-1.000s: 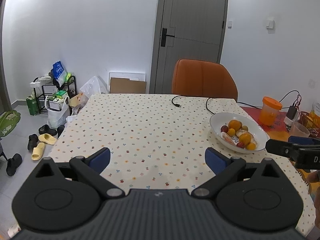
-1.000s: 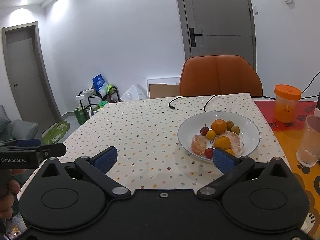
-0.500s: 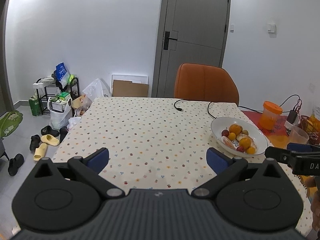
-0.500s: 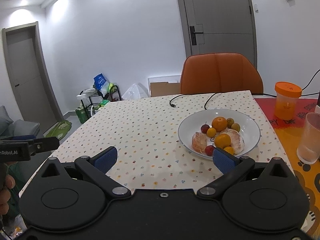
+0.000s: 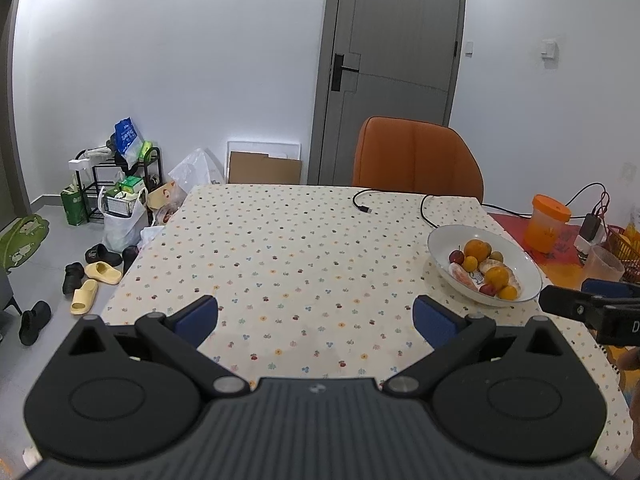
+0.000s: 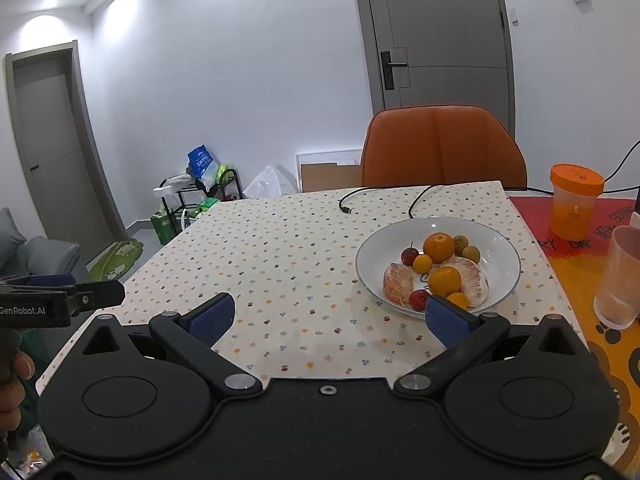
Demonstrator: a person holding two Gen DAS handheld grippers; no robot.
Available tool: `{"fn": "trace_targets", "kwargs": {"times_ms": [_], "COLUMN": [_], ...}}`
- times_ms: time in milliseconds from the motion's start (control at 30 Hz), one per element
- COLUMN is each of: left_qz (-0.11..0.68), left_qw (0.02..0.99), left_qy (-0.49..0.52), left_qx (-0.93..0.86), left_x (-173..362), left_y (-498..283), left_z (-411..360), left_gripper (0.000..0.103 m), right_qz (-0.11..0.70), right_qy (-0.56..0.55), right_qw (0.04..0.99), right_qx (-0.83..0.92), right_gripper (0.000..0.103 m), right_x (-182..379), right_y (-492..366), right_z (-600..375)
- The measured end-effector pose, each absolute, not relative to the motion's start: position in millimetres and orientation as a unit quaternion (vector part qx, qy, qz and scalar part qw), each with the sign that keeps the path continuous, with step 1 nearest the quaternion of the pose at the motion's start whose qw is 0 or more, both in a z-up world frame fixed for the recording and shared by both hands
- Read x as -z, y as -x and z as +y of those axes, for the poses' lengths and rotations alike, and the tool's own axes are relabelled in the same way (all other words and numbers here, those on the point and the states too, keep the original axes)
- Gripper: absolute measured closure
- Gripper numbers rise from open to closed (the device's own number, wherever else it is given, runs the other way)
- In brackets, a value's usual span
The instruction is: Organize fruits
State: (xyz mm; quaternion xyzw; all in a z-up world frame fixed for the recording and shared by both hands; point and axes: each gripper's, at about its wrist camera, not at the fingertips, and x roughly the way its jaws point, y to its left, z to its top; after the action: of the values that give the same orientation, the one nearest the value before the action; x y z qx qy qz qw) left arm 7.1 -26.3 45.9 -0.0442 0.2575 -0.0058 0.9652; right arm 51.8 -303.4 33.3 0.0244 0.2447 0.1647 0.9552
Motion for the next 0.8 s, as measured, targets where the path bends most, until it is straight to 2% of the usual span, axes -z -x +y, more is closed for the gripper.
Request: {"fn": "trace_targets", "kwargs": {"times_ms": [800], "left_qz": [0.266], "left_qw": [0.963], "left_qy": [0.045], "left_qx": [0.001], "left_x": [-44.8], "left_y": [-8.0], "left_z": [-24.6], "left_gripper": [0.000], "right_qz": [0.244], "right_qy": [-0.020], "right_qw": [0.956], "right_qx": [-0.163], "right_gripper": [0.000], "right_x": [-31.4], "right_y": [-51.8], "right_z": [-301.8]}}
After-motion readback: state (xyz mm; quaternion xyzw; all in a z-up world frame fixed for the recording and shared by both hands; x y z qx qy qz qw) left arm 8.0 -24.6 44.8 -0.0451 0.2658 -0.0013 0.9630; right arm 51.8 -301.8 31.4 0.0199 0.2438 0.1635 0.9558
